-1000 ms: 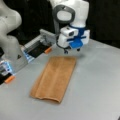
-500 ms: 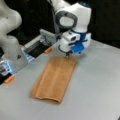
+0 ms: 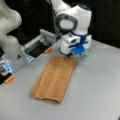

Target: Folding a towel twice

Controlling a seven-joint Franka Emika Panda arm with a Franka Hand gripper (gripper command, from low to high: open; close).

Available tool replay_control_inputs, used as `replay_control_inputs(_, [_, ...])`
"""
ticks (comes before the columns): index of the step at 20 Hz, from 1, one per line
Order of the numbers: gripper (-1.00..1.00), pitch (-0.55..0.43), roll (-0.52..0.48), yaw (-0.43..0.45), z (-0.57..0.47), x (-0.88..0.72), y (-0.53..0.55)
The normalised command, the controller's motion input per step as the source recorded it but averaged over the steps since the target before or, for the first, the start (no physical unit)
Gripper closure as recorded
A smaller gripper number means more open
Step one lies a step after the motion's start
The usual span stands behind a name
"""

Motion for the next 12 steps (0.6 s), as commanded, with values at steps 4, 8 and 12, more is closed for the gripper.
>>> replay_control_inputs(4, [-1.0,0.019,-0.071,0.033,-0.09,0.09,0.01])
replay_control_inputs(8, [-1.0,0.018,-0.048,0.043,-0.11,0.07,0.03])
replay_control_inputs(12, [-1.0,0.003,-0.025,0.027,-0.13,0.06,0.03])
